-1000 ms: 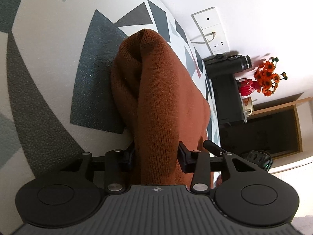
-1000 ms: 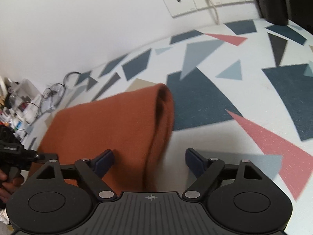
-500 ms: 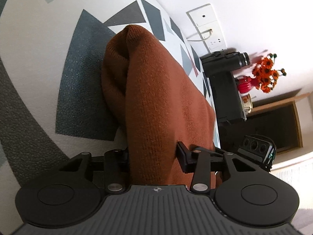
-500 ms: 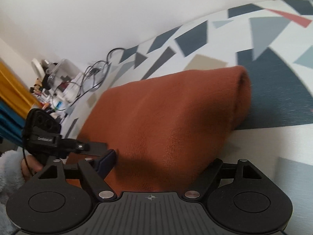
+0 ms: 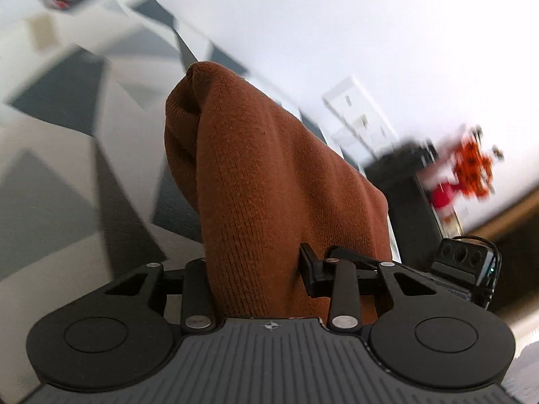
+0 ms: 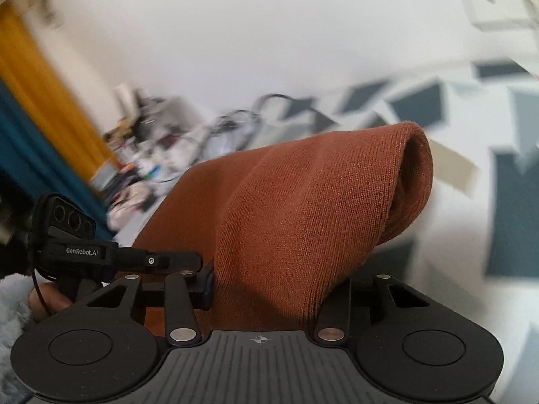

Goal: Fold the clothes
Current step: 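Lift the folded cardigan off the table with both grippers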

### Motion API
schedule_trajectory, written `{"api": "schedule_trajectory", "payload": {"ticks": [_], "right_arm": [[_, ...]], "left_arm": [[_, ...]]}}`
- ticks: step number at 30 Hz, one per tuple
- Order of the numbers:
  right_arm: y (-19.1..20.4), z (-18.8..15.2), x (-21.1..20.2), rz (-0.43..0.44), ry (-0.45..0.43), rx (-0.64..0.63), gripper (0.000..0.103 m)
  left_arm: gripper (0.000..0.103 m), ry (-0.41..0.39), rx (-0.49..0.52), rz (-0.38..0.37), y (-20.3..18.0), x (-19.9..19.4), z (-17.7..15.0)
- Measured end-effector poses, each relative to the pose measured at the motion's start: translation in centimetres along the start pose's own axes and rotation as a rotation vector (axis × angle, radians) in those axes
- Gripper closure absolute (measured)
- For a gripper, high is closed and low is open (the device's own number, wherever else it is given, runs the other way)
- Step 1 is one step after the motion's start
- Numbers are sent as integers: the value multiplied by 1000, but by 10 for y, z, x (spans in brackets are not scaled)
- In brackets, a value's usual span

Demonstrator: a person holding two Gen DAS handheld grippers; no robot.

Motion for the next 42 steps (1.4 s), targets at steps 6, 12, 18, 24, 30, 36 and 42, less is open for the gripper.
{"api": "schedule_trajectory", "payload": {"ticks": [6, 12, 18, 24, 30, 36, 42], "right_arm": [[58, 32, 21, 184, 99, -190, 62], [144, 30, 68, 310, 231, -323, 62], [261, -13, 117, 427, 350, -432, 62], [412, -108, 139, 569, 418, -483, 62], [552, -191, 163, 731, 510, -552, 62], [664, -251, 174, 850, 612, -637, 62], [744, -305, 200, 914, 702, -716, 62]], "left_arm": [[66, -219, -117, 105, -1, -81, -23], [64, -374, -249, 257, 30, -170, -57], [64, -540, -379, 314, 75, -282, -119], [64, -667, -427, 439, 118, -429, -203], [64, -779, -516, 562, 143, -555, -277], [64, -915, -611, 641, 166, -628, -332], [64, -994, -707, 687, 209, -685, -382]]}}
Point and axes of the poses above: each gripper's, at about its wrist camera, not at the fingertips, and x roughly the way its jaws point, y to its left, z to its top, the point moved 6 cm from there along x, roughly the way its jaws point, and after that the axes turned 1 degree about z, right-handed, at the moved point
